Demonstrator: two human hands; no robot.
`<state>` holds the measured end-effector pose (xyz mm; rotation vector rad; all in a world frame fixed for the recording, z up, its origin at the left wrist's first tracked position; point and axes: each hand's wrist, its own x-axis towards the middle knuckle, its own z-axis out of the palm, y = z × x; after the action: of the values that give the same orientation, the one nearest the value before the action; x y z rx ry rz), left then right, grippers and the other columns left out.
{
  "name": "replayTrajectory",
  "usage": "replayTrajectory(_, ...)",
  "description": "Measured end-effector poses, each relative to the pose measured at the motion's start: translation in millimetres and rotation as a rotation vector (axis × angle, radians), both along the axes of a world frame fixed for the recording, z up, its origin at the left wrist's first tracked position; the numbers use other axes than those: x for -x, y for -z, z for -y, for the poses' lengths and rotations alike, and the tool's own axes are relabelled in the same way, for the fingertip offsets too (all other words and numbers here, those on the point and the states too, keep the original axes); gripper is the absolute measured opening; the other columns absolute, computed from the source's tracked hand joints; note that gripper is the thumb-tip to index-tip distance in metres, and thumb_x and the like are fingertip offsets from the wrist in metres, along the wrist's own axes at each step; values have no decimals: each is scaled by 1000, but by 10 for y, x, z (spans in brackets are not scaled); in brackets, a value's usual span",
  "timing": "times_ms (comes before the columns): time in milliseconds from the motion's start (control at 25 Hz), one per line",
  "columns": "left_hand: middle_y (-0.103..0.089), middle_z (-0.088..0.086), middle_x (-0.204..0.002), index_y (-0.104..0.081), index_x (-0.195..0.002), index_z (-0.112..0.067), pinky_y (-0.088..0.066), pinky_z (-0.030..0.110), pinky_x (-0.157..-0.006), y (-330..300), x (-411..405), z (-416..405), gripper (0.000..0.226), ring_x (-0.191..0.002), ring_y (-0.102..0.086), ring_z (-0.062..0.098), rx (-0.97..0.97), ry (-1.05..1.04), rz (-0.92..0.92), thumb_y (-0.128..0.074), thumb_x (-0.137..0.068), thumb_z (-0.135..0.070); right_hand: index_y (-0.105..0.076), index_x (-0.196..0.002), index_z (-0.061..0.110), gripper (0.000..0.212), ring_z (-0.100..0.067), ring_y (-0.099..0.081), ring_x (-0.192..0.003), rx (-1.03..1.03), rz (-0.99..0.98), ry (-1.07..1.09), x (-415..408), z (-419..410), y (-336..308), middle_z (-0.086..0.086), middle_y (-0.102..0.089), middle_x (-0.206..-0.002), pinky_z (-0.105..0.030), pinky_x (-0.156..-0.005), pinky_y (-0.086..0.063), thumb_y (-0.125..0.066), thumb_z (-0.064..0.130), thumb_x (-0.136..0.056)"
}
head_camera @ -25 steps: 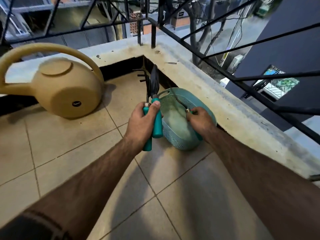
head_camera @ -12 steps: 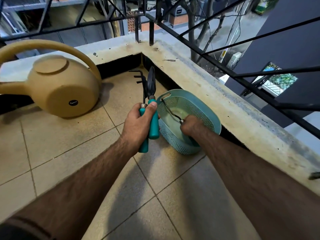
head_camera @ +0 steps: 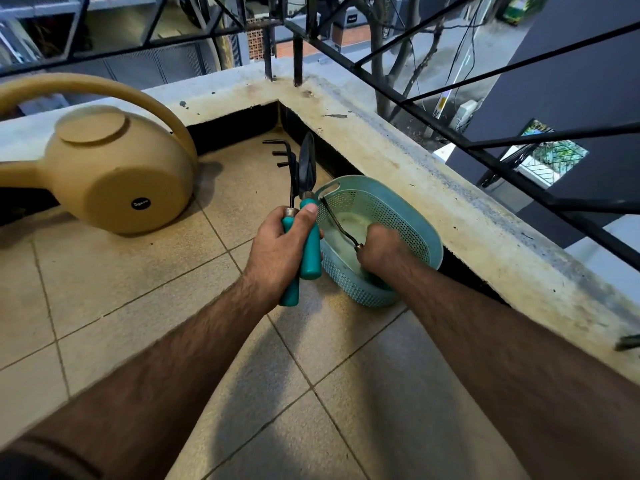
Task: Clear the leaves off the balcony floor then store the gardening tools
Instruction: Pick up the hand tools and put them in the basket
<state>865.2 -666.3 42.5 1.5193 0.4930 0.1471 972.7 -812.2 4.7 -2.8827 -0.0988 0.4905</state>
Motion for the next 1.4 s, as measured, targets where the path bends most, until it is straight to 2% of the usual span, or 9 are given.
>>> replayTrajectory(160, -73, 3, -96, -57, -111, -16, -61, 29, -64, -2, -7, 26, 36, -76, -71, 18, 3, -7, 1, -55, -99, -49, -65, -118, 20, 22, -20, -68, -89, -554, 202, 99, 22, -88, -274, 0, -70, -108, -42, -80, -60, -53, 21, -100)
replayTrajectory(280, -72, 3, -101, -58, -109, -23, -60, 30, -67, 7, -39, 70, 29, -82, -71, 17, 25, 1, -36, -54, -99, -50, -71, -108, 18, 23, -14, -61, -68, -1016, -198, 237, 132, -213, -511, 1, -71, -91, -32, -60, -52, -51, 27, -101)
replayTrajectory(360, -71, 4, -105, -58, -113, -24, -61, 35, -71, -18, -54, 112, 30, -89, -71, 19, 52, 2, -64, -54, -99, -51, -73, -112, 16, 31, -10, -59, -65, -1093, -386, 227, 196, -243, -604, 4, -70, -83, -27, -58, -49, -52, 35, -99)
replayTrajectory(600, -72, 3, -110, -62, -119, -25, -62, 41, -80, -92, -19, 160, 26, -98, -72, 19, 135, 117, -103, -60, -98, -40, -72, -111, 18, 22, -15, -71, -89, -1040, -517, 156, 167, -96, -639, 3, -73, -96, -36, -85, -58, -64, 33, -96)
replayTrajectory(760, -70, 2, -114, -63, -122, -23, -62, 35, -78, -183, -21, 161, 29, -97, -72, 17, 230, 134, -75, -65, -96, -36, -69, -109, 15, 22, -17, -73, -83, -1060, -398, 248, 91, 22, -689, -3, -74, -95, -34, -70, -61, -61, 33, -98)
replayTrajectory(840, -66, 2, -106, -62, -117, -20, -61, 33, -69, -220, -41, 153, 25, -82, -68, 14, 237, 38, -43, -63, -97, -35, -66, -101, 18, 18, -20, -71, -83, -921, -170, 298, 11, 120, -615, -6, -71, -97, -35, -65, -61, -63, 36, -97)
replayTrajectory(1000, -53, -1, -80, -59, -108, -19, -48, 23, -47, -210, -29, 95, 19, -54, -51, 6, 145, -31, -2, -61, -99, -36, -65, -116, 21, 28, -19, -69, -93, -598, 108, 248, -43, 338, -356, 4, -70, -102, -40, -86, -60, -73, 32, -92)
replayTrajectory(1160, -50, -2, -73, -61, -112, -15, -44, 24, -44, -196, -35, 119, 19, -51, -49, 6, 182, -27, 4, -56, -101, -29, -65, -121, 22, 29, -19, -67, -94, -422, 165, 156, 45, 401, -129, 1, -73, -105, -29, -81, -51, -72, 26, -94)
replayTrajectory(1400, -46, -2, -74, -60, -119, -16, -44, 26, -50, -153, -51, 126, 33, -57, -47, 9, 298, 0, -34, -34, -98, -23, -67, -125, 22, 33, -31, -66, -112, -93, 90, 79, 60, 325, 39, -8, -71, -121, -40, -93, -56, -72, 22, -92)
